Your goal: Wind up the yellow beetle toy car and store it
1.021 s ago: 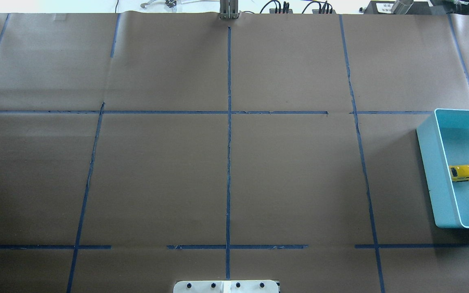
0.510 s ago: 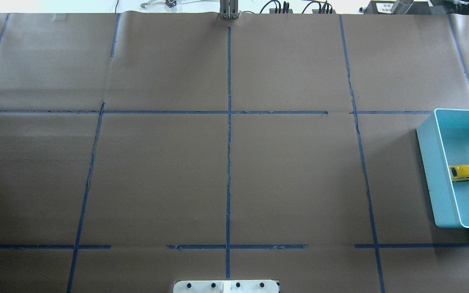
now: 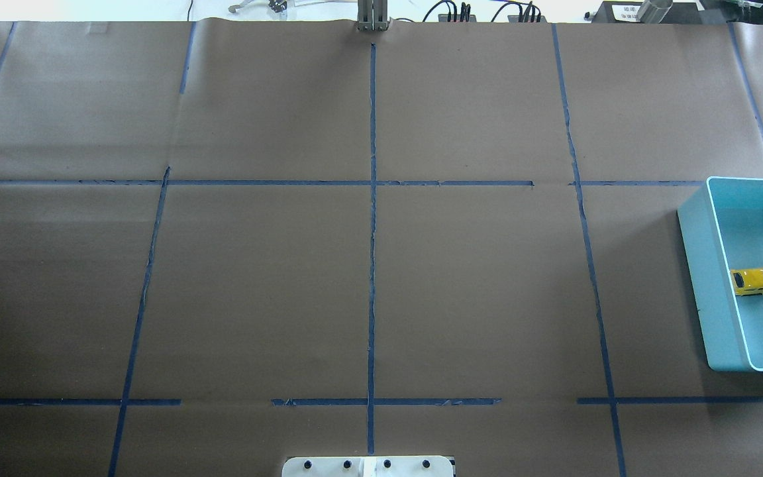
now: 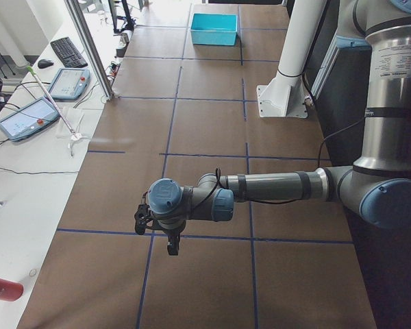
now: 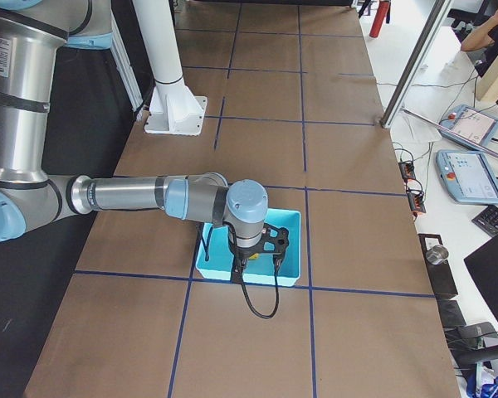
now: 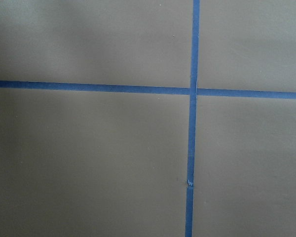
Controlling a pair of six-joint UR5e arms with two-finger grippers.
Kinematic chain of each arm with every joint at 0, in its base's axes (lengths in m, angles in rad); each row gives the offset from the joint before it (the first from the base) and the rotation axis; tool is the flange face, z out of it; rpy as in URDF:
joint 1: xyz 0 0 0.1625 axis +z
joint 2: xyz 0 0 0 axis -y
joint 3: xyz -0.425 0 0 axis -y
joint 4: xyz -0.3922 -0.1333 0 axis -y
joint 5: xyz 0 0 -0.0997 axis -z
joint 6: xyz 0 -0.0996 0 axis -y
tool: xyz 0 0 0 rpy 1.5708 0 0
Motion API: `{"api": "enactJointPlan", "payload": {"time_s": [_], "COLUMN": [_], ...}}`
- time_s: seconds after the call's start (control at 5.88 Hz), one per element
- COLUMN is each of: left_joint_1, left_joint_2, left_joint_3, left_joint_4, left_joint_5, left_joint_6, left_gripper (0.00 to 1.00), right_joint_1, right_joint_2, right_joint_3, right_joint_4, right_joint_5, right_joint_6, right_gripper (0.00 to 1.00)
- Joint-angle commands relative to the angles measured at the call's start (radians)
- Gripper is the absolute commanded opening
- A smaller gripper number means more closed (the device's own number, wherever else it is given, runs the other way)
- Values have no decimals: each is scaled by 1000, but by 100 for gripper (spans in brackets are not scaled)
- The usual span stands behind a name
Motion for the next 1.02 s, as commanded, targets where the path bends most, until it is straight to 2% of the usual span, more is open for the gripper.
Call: {"api": "enactJointPlan", "payload": {"time_s": [0.0,0.34,0.68,0.85], "left_joint_1": [-1,0,0,0], "left_joint_2": [0,0,0,0], "left_joint_3": [-1,-1,-1,-1], "left_joint_4": [-1,-1,-1,-1], "left_joint_5": [0,-1,-1,-1], "left_joint_6": [0,0,0,0], "left_gripper": [100,100,100,100], "right_joint_1": [1,1,1,-2], "right_joint_2": [3,1,3,4], "right_joint_3": [-29,-51,-20,-18], "right_joint_4": [69,71,69,67], "right_joint_5": [-27,-37,-40,-55], "right_joint_6": [103,94,47,-101], "right_gripper": [100,100,100,100]}}
